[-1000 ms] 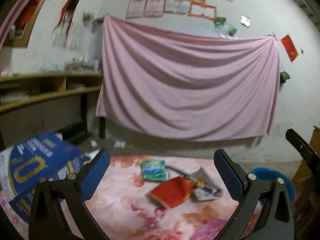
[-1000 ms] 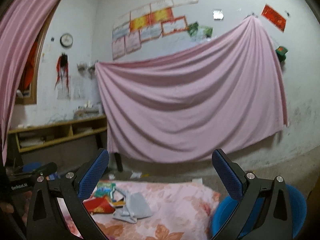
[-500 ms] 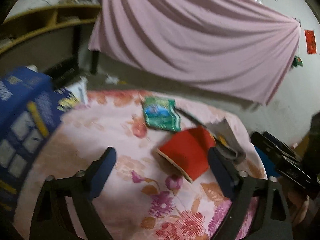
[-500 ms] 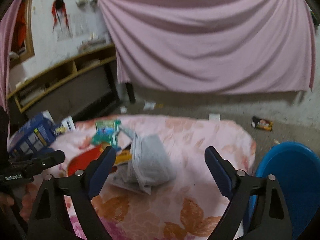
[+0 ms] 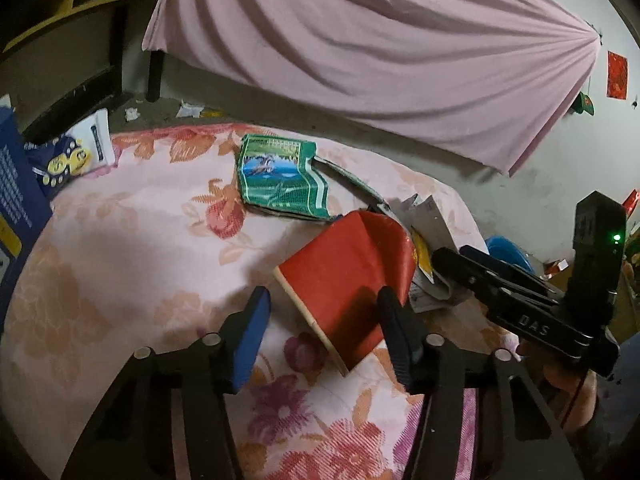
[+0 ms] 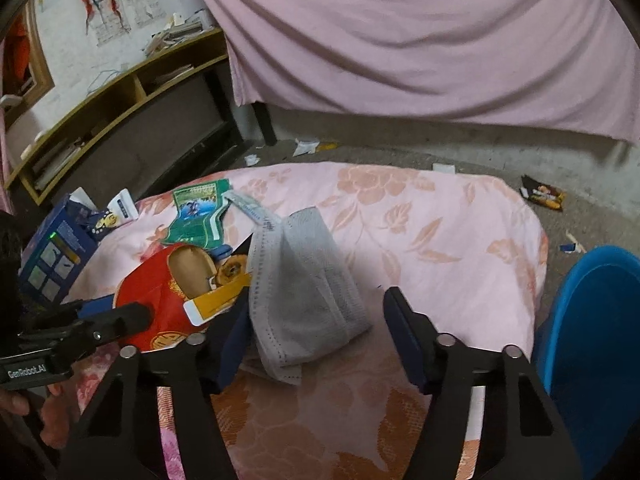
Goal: Collect trash
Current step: 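Grasp the red packet with the left tool while the right tool grasps the grey mask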
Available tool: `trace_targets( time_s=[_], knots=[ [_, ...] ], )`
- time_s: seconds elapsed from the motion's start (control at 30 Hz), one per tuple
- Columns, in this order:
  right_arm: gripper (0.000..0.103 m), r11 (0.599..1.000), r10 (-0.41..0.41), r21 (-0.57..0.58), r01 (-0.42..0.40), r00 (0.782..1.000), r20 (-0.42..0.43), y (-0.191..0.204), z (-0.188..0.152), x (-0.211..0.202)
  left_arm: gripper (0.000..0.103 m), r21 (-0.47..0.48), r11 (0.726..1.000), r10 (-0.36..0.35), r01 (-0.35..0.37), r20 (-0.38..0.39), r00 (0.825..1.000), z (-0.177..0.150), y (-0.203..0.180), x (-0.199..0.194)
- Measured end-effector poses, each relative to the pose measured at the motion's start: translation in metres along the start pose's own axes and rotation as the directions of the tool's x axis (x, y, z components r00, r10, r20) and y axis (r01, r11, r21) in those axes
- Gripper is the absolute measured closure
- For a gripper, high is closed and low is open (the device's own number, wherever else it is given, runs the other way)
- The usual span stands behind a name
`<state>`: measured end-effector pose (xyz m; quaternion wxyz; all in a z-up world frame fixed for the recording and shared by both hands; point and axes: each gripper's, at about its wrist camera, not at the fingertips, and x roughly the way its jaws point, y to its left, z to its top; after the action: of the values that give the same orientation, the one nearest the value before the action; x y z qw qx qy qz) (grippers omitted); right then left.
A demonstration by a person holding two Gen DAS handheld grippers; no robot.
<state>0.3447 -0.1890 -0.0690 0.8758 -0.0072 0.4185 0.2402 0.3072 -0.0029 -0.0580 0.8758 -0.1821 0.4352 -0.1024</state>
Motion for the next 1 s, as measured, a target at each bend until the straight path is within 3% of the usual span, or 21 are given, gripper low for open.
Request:
trace_targets(
  time_s=[0.13, 0.2, 0.3, 0.53, 0.63, 0.73, 0.8, 1.0],
  knots=[
    [0.070, 0.999, 0.045, 0.009, -0.045, 0.999, -0.021, -0.001, -0.002, 0.001, 0.080, -0.058, 0.997, -0.046, 0.045, -0.011, 0.999, -0.002, 0.003, -0.005],
    [0.087, 0.999, 0.052, 0.016, -0.052, 0.999, -0.013, -0.002, -0.003, -0.002, 0.085, -0.071, 0.996, -0.062, 0.062, 0.002, 0.998, -0.001, 0.005, -0.009],
    [0.095, 0.997, 0.069, 0.028, -0.069, 0.998, -0.008, -0.005, -0.004, -0.004, 0.091, -0.053, 0.996, -0.070, 0.072, 0.030, 0.997, -0.002, 0.001, -0.017],
    [0.098, 0.999, 0.013, -0.042, -0.009, 0.996, 0.094, 0.006, -0.009, -0.031, 0.097, -0.042, 0.998, -0.045, 0.050, 0.113, 0.993, -0.004, -0.002, -0.038],
    [0.098, 0.986, -0.076, -0.132, 0.098, 0.984, 0.159, 0.019, -0.015, -0.048, 0.097, -0.028, 0.999, -0.028, 0.032, 0.143, 0.989, -0.007, -0.005, -0.046],
    [0.098, 0.977, -0.108, -0.163, 0.139, 0.977, 0.182, 0.022, -0.018, -0.056, 0.097, -0.017, 1.000, -0.020, 0.023, 0.148, 0.989, -0.010, -0.010, -0.048],
    [0.098, 0.954, -0.167, -0.215, 0.209, 0.967, 0.195, 0.026, -0.021, -0.060, 0.097, -0.009, 1.000, -0.022, 0.024, 0.148, 0.989, -0.012, -0.017, -0.048],
    [0.098, 0.967, -0.156, -0.177, 0.184, 0.975, 0.159, 0.008, -0.027, -0.065, 0.097, 0.023, 1.000, -0.022, 0.019, 0.143, 0.989, -0.017, -0.035, -0.043]
  ],
)
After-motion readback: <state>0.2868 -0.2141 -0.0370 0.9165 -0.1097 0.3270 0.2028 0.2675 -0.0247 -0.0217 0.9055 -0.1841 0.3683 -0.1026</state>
